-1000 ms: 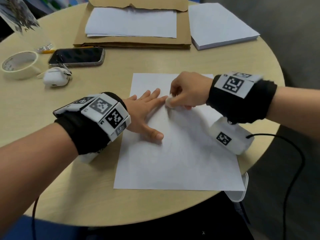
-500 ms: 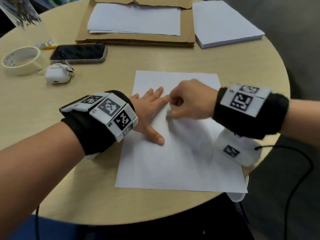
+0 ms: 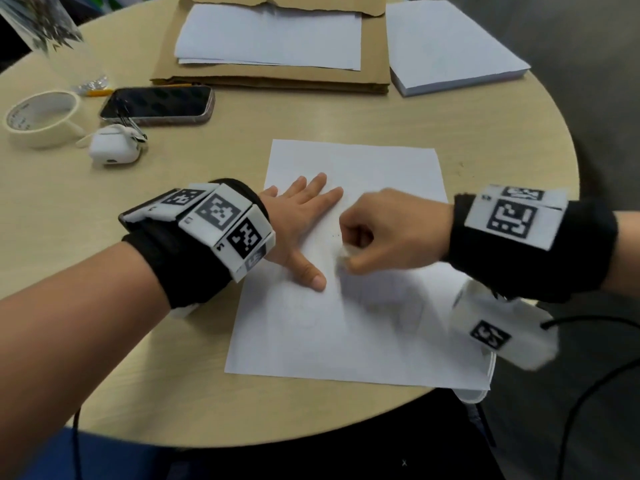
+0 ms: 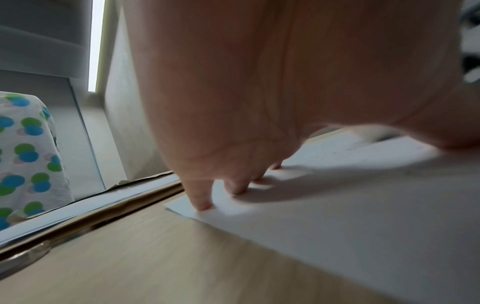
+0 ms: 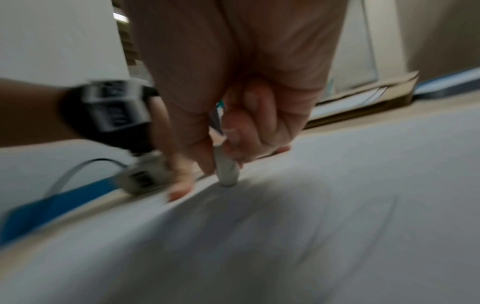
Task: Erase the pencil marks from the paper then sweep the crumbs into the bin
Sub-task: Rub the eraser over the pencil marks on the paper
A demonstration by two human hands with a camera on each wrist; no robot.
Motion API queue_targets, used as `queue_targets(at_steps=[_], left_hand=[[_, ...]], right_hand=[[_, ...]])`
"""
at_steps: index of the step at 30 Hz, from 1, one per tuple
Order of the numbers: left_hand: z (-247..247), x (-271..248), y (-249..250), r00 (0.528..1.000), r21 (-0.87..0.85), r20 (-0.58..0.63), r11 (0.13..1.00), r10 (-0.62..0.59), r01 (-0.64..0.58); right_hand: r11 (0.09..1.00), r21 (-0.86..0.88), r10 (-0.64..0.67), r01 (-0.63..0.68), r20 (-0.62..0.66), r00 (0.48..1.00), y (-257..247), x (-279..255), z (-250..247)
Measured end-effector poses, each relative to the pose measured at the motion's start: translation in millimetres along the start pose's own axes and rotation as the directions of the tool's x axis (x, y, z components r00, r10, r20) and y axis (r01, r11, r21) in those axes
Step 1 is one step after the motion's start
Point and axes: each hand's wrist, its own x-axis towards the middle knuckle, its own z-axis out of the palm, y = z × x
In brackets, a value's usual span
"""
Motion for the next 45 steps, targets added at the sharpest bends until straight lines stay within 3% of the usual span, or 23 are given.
queue_targets(at_steps=[3,6,9,13,15,20,23,26,29,33,38,42,45], left_hand=[[0.5,-0.1,0.5,1.0,0.006,0.014,1.0,0.004,-0.004],[0.1,-0.4,0.9,1.0,0.007,0.008,1.0,0.004,-0.004],[0.2,-0.6,2.1,1.0,0.006,-0.002,1.0,0.002,-0.002],[0.1,1.0,1.6,1.0,0.016,0.018,1.0,-0.006,0.006],[0.5,1.6,1.6,1.0,0.021,0.025,1.0,-0.006,0.006],[0.3,0.7,2.0,1.0,0.007,-0.002,1.0,-0.001,0.001],[0.5,1.8,1.2,1.0,0.008,-0.021,1.0,0.002,-0.002],[1.2,3.2,0.2,1.0,0.003,-0.01,1.0,-0.004,0.004],[1.0,3.8,-1.2,1.0,0.001,-0.001,1.0,-0.013,0.013],[-0.1,3.7,-11.0,0.994,-0.032,-0.038,0.995,-0.1,0.099],[-0.4,1.9,-15.2,0.983,-0.052,-0.134,0.992,-0.125,0.119],[-2.8,5.7,-9.8,0.981,-0.079,-0.189,0.996,-0.051,0.036],[-6.3,9.4,-7.7,0.979,-0.082,-0.198,0.996,-0.043,0.027]], right_hand=[[0.998,0.023,0.048,-0.051,0.082,0.995,3.5,4.0,-7.4],[0.994,0.04,0.104,-0.102,-0.044,0.994,14.4,25.7,-21.1],[0.998,-0.04,0.047,-0.053,-0.132,0.99,13.3,26.1,-17.3],[0.998,-0.021,-0.064,0.065,0.065,0.996,-4.0,-2.9,2.6],[0.999,0.002,-0.046,0.046,0.129,0.991,-4.1,-3.9,1.5],[0.995,0.007,0.097,-0.097,-0.047,0.994,11.9,30.4,-24.6],[0.998,-0.04,0.053,-0.057,-0.086,0.995,6.8,28.5,-16.4],[0.998,-0.046,-0.05,0.05,0.005,0.999,-7.7,5.4,1.7],[0.997,-0.04,-0.057,0.062,0.126,0.99,-9.6,-3.0,0.8],[0.985,0.156,0.063,-0.07,0.051,0.997,11.2,9.0,-15.7],[0.853,0.493,0.245,-0.174,-0.084,0.966,36.7,30.2,-24.1],[0.832,0.524,0.285,-0.181,-0.124,0.951,44.8,48.4,-34.7],[0.877,0.457,0.224,-0.148,-0.117,0.967,40.3,54.8,-43.1]])
